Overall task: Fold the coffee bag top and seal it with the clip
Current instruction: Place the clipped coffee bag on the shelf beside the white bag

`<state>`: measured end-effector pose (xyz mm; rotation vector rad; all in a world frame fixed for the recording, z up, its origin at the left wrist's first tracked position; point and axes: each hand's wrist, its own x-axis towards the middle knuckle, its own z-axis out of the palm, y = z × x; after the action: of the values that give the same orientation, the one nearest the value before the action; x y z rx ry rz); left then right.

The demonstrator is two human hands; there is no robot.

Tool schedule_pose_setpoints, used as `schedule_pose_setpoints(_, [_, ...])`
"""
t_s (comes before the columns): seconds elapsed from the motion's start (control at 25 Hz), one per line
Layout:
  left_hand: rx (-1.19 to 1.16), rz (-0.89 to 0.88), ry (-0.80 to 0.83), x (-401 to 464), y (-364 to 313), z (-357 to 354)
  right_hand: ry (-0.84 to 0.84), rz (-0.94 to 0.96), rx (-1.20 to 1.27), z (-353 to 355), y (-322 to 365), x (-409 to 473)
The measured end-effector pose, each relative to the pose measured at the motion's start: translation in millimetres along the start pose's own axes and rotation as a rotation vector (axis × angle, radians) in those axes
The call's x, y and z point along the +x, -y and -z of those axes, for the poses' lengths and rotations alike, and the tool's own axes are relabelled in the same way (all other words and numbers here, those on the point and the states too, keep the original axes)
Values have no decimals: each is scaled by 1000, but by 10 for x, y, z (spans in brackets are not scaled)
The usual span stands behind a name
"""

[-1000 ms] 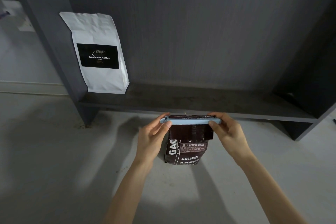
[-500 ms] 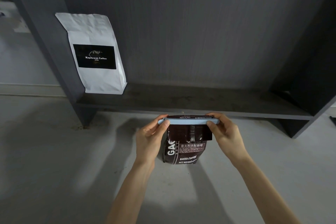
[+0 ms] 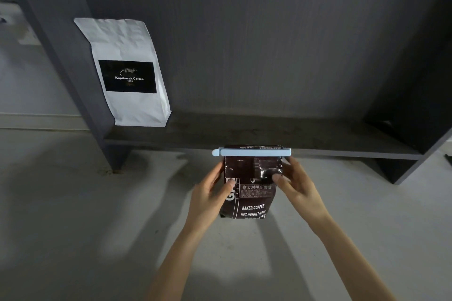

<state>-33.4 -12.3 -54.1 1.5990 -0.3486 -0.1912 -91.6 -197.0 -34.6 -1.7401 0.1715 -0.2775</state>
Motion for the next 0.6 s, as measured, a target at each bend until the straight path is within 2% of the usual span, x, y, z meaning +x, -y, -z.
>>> schedule_pose_setpoints(0.12, [116,83,57,-21,257,-9,-3,-50,-92,-52,-210,-34])
schedule_pose_setpoints(0.28, [338,55,36,-81,366,-20,-26,-91,-175,-186,-380,-93])
schedule_pose_setpoints(0.6, [333,71,-54,-86,477,6,-71,-98,-267,-253,-280,-162])
